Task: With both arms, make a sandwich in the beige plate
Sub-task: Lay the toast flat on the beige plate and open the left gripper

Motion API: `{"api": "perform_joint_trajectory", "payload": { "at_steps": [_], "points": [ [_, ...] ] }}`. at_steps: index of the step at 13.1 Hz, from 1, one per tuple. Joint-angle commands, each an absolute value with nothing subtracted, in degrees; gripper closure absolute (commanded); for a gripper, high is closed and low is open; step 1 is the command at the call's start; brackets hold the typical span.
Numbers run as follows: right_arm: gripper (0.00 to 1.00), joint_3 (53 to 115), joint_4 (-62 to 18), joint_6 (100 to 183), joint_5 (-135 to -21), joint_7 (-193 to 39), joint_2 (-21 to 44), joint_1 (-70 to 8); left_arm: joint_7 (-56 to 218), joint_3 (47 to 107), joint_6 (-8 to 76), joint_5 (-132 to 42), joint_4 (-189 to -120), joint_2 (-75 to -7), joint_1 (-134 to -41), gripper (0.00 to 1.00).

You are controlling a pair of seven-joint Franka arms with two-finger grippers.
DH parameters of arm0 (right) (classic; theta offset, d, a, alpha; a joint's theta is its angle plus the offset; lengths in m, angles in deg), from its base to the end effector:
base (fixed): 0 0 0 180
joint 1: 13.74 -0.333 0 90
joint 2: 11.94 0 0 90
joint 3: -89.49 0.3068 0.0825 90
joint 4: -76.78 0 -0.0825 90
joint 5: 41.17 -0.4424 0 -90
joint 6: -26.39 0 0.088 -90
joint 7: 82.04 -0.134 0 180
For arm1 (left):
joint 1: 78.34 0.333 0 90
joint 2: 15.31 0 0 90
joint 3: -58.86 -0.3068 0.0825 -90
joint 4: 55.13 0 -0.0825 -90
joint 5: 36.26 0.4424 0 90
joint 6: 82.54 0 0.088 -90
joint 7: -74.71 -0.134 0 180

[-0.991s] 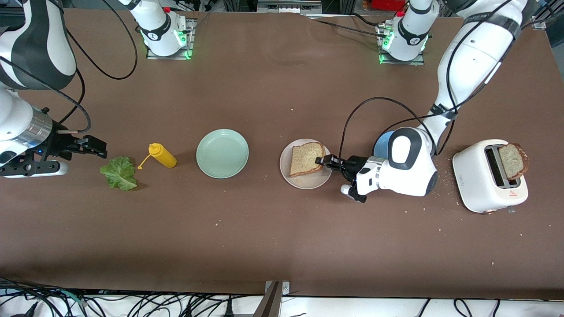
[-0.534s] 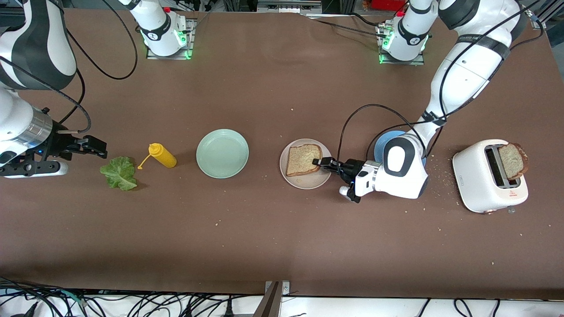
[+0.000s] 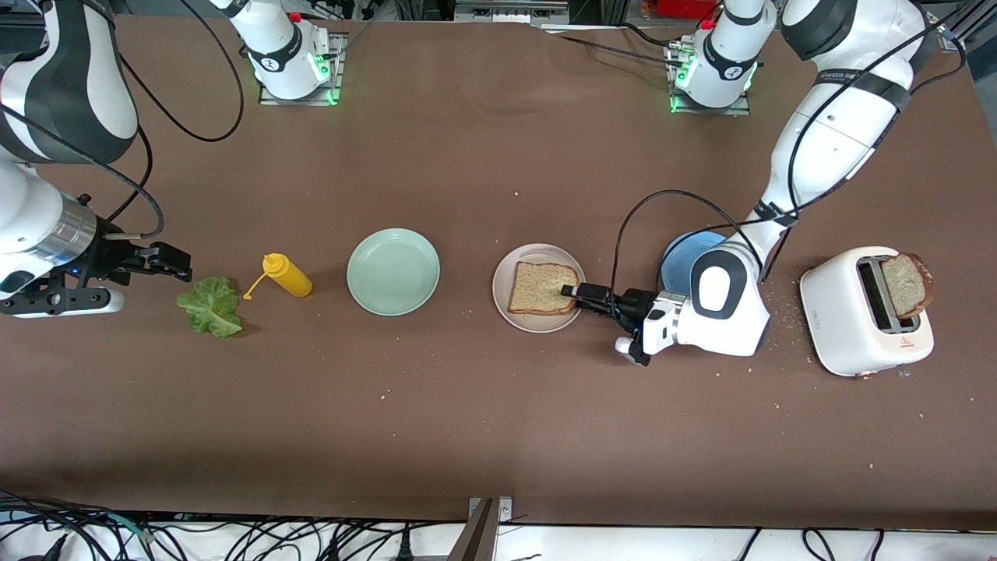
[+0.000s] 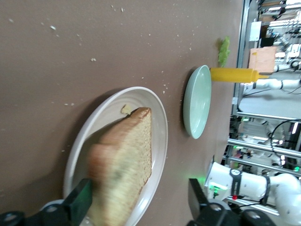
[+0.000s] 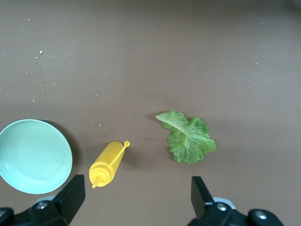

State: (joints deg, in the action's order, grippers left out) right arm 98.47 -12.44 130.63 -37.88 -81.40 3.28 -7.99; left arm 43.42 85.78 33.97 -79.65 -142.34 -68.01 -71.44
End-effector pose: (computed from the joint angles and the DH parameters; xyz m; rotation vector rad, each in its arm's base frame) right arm 0.6960 0.0247 0.4446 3.1247 0.1192 0.0003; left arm 0.6652 -0.2710 0.1012 2.0817 -0.3028 -0.2748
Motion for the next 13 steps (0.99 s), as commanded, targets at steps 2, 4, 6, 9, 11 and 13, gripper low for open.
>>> {"api": "perform_joint_trajectory", "payload": {
  "at_steps": [2, 4, 6, 9, 11, 13],
  "points": [
    [0.0, 98.7, -12.4, 130.9, -37.0, -80.9, 3.2, -7.9, 43.3, 85.7, 33.5, -71.2, -142.7, -63.8, -70.8, 0.0],
    [0.0, 98.7, -12.4, 130.9, -37.0, -80.8, 3.4, -8.0, 44.6, 85.7, 33.4, -65.3, -142.7, -60.9, -70.9, 0.0],
    [0.0, 98.7, -12.3, 131.0, -37.0, -78.6, 3.4, -7.9, 50.5, 85.7, 33.2, -57.4, -142.7, -57.2, -70.9, 0.0],
    [0.0, 98.7, -12.3, 132.2, -38.0, -68.9, 3.5, -7.4, 62.4, 85.8, 28.8, -42.8, -142.6, -50.1, -71.1, 0.0],
    [0.0, 98.7, -12.2, 133.0, -38.2, -61.0, 3.9, -7.2, 69.0, 85.7, 25.7, -35.6, -142.4, -46.0, -71.0, 0.0],
    [0.0, 98.6, -12.3, 132.7, -42.0, -54.1, 3.8, -6.8, 74.8, 85.7, 23.9, -26.6, -142.2, -43.5, -71.0, 0.0]
  ]
}}
